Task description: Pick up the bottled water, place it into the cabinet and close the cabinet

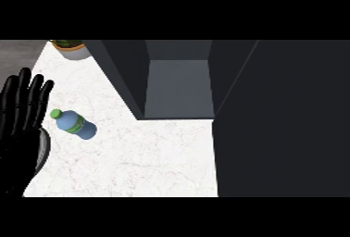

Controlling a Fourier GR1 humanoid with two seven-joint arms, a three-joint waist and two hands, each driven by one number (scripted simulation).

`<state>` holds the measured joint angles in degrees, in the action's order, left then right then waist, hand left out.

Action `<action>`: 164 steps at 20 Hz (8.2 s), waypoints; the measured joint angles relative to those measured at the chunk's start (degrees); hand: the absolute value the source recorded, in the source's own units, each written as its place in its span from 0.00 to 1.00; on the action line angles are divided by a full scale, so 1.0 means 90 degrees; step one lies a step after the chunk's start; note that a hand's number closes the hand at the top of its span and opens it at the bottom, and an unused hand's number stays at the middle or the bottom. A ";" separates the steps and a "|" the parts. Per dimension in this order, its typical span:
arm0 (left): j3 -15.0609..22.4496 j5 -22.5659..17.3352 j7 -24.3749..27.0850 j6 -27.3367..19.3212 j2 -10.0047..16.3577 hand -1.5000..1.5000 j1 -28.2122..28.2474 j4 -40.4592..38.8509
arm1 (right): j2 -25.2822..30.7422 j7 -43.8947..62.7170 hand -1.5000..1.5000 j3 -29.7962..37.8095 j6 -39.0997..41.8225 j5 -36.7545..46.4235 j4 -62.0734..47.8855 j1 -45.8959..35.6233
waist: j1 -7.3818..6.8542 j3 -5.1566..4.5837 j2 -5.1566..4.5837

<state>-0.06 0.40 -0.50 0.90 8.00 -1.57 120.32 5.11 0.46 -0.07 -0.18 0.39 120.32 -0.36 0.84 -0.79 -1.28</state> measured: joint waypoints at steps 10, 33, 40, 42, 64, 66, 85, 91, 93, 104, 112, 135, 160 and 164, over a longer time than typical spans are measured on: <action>-0.1248 -0.0737 -0.0658 -0.0711 -0.0294 0.00 -0.0097 -0.0293 | 0.0029 0.0322 0.00 -0.0628 0.0605 -0.0498 0.0885 0.1051 | -0.0062 0.0078 0.0158; -0.0430 0.0201 -0.3589 -0.2232 -0.0623 0.00 -0.0099 0.1908 | -0.0101 0.2482 0.00 -0.1668 0.0194 -0.0428 0.2502 0.1059 | -0.0074 0.0088 0.0154; -0.0610 0.0142 -0.3601 -0.2234 -0.0554 0.00 -0.0193 0.1681 | -0.0138 0.2886 0.00 -0.1973 -0.0121 -0.0337 0.2565 0.0793 | -0.0056 0.0086 0.0157; -0.0588 0.0207 -0.3517 -0.2269 -0.0583 0.00 -0.0263 0.1487 | -0.0140 0.2872 0.00 -0.2067 -0.0174 -0.0314 0.2567 0.0799 | -0.0048 0.0086 0.0156; -0.1824 -0.0719 -0.1632 -0.1646 -0.0297 0.00 -0.0355 -0.1140 | 0.0167 0.3132 0.00 -0.2466 -0.0682 -0.0113 0.2592 0.0578 | -0.0017 0.0081 0.0150; -0.1894 -0.0688 -0.1482 -0.1648 -0.0242 0.00 -0.0470 -0.1530 | 0.0206 0.3145 0.00 -0.2476 -0.0687 -0.0104 0.2590 0.0551 | -0.0014 0.0081 0.0150; -0.2499 -0.1099 0.1385 -0.0739 -0.0122 0.00 -0.0704 -0.5285 | 0.0431 0.3238 0.00 -0.2640 -0.0925 -0.0025 0.2609 0.0353 | -0.0006 0.0081 0.0148; -0.2645 -0.1091 0.2265 -0.0696 -0.0135 0.00 -0.0895 -0.6506 | 0.0432 0.3414 0.00 -0.2646 -0.1045 -0.0005 0.2602 0.0089 | -0.0008 0.0080 0.0145; -0.2696 -0.1119 0.2399 -0.0673 -0.0058 0.00 -0.0977 -0.6787 | 0.0479 0.3380 0.00 -0.2638 -0.1029 -0.0002 0.2606 0.0156 | -0.0010 0.0081 0.0146; -0.2965 -0.1222 0.4069 -0.0083 0.0245 0.00 -0.1461 -0.9122 | 0.0525 0.3314 0.00 -0.2561 -0.1059 0.0002 0.2576 0.0104 | 0.0004 0.0077 0.0135; -0.3177 -0.1441 0.4768 0.0200 0.0357 0.00 -0.2007 -1.0274 | 0.0552 0.3309 0.00 -0.2802 -0.1198 0.0040 0.2595 0.0191 | 0.0040 0.0076 0.0137; -0.3107 -0.1447 0.5798 0.0771 0.0590 1.00 -0.3171 -1.1850 | 0.0727 0.2629 0.00 -0.2372 -0.1023 -0.0026 0.2530 0.0755 | 0.0122 0.0073 0.0103; -0.1099 -0.1230 0.5640 0.1319 -0.0513 1.00 -0.3632 -1.1747 | 0.0978 0.1936 0.00 -0.0093 -0.0121 -0.0627 0.2366 0.1395 | 0.0073 0.0132 0.0181; -0.0936 -0.1490 0.5473 0.1247 -0.0424 1.00 -0.3743 -1.1890 | 0.0938 0.1806 0.00 0.0187 0.0056 -0.0822 0.2240 0.1411 | 0.0126 0.0150 0.0193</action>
<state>-8.48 -13.01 48.76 12.12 4.19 -35.26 13.32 13.55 16.71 1.62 0.32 -7.01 140.48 12.34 1.97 0.55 0.46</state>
